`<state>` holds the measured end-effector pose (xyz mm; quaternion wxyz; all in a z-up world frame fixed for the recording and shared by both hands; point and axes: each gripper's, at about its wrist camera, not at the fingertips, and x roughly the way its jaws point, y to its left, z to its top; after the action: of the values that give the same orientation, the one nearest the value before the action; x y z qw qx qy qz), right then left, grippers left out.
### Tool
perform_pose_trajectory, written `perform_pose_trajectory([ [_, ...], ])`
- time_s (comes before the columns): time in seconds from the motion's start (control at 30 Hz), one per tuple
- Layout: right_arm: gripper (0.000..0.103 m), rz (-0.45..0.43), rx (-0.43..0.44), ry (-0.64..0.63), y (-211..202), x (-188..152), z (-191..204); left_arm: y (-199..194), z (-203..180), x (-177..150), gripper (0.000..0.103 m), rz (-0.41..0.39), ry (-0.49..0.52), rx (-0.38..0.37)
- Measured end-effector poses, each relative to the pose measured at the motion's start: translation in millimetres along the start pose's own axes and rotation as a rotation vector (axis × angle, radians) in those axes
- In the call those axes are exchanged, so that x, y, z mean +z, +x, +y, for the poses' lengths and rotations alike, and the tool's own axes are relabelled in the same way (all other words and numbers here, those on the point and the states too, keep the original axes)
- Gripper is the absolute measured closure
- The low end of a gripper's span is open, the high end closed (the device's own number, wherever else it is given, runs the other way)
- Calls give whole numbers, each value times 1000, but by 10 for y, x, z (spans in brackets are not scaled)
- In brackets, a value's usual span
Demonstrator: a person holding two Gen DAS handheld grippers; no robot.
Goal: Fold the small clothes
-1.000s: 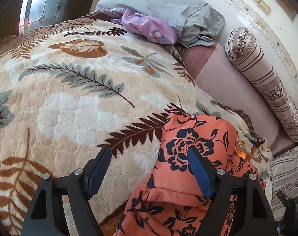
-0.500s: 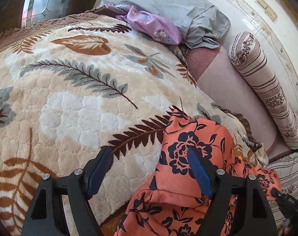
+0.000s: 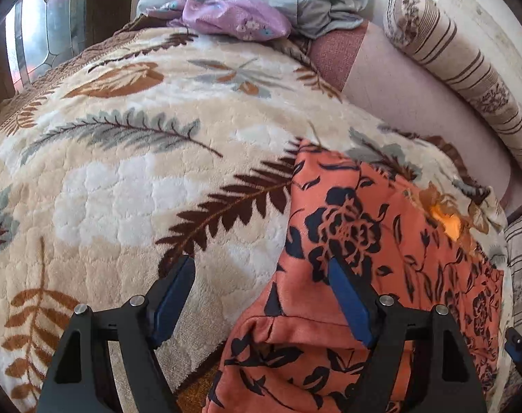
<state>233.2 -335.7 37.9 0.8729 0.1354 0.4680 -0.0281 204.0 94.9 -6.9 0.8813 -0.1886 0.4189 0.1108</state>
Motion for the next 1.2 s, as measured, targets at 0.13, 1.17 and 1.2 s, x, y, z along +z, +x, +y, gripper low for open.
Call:
perform_pose_trajectory([
  [0.13,26,-93,117,9,-200,243,159,2,-61,25,23,-19,62,51],
  [1.17,20,331,786,-43,689,199,2770,-102,853,34,22,31,-469,29],
  [1.2,20,393,844,-12,849,137,2897,-108,877,42,22,29,-481,29],
])
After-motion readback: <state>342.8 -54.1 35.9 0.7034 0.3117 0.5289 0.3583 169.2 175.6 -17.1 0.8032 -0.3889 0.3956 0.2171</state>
